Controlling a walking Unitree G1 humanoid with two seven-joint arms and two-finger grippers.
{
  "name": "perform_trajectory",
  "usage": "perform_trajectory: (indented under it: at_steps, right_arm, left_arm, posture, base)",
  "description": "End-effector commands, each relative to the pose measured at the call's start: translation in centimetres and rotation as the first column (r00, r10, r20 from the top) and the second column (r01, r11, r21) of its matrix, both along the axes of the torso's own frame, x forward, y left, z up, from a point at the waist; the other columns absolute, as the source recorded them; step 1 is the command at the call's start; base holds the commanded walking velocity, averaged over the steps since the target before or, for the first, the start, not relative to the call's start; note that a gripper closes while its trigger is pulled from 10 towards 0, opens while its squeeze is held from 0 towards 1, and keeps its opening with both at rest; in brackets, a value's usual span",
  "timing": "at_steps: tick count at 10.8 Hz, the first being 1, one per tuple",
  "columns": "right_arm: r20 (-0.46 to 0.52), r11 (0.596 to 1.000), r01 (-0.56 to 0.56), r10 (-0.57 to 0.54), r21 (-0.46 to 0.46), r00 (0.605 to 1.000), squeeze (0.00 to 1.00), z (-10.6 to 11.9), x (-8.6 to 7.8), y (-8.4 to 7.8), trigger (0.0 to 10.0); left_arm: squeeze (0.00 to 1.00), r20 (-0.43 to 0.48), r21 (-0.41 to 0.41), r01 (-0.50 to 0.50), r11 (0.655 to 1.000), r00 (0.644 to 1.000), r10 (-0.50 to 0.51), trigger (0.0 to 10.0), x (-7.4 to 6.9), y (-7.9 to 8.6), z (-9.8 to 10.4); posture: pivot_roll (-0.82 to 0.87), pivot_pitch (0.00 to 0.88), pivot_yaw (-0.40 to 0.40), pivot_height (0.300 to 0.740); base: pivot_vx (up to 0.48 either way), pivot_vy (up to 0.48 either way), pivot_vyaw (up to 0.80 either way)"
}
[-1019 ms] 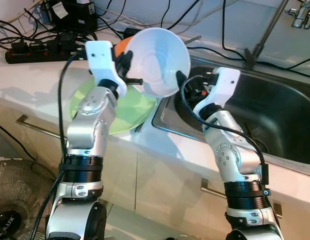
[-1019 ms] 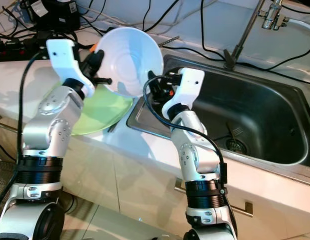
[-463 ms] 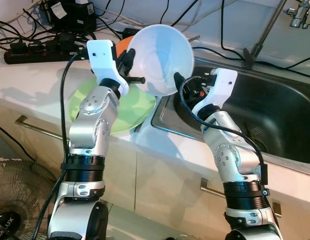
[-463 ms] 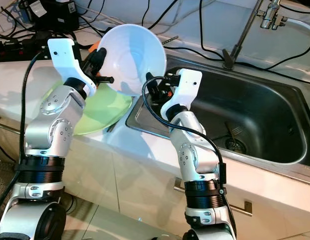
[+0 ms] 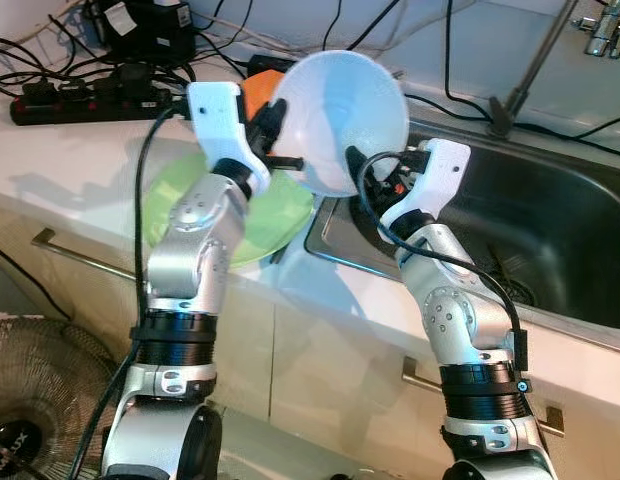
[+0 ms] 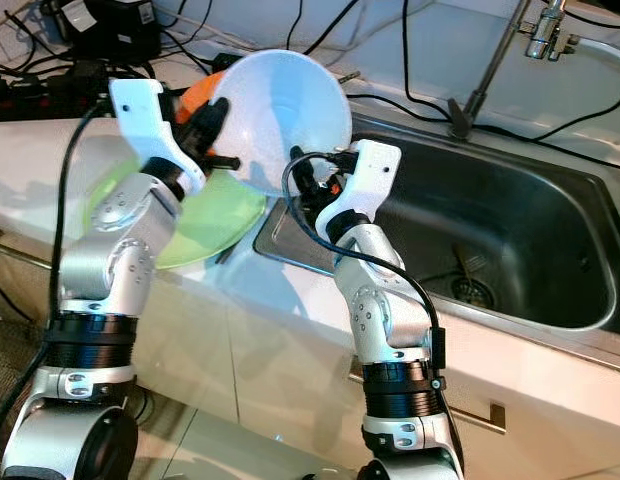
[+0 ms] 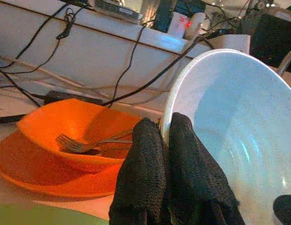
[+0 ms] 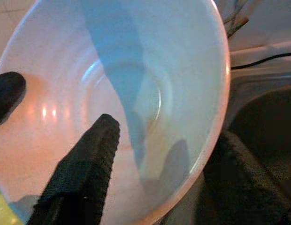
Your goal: Kitchen organization
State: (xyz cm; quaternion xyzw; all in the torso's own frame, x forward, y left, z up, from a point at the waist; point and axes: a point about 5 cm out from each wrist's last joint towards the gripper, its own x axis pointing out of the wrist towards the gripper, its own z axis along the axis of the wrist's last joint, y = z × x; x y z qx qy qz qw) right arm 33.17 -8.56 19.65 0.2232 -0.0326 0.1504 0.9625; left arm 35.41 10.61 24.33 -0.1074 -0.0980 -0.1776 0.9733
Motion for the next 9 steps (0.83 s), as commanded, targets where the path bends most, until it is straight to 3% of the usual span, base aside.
perform_trajectory:
  at_steps: [1, 9]
  right_arm:
    - [-0.027, 1.000, 0.012, -0.012, 0.019, 1.000, 0.00, -0.27, 0.14, -0.35, 0.0]
    - [-0.068, 0.990, 0.048, -0.039, 0.131, 0.997, 0.00, -0.42, 0.31, -0.99, 0.0]
  left_arm:
    - [0.00, 0.045, -0.008, 0.049, 0.999, 0.998, -0.048, 10.0, -0.43, -0.79, 1.02]
    - [0.00, 0.040, 0.028, 0.049, 0.998, 0.998, -0.050, 10.0, -0.47, -0.95, 0.62]
  posture:
    - [-0.07, 0.041, -0.086, 0.740]
    - [-0.07, 0.040, -0.084, 0.740]
  base:
    - [0.000, 0.000, 0.00]
    - [0.000, 0.000, 0.00]
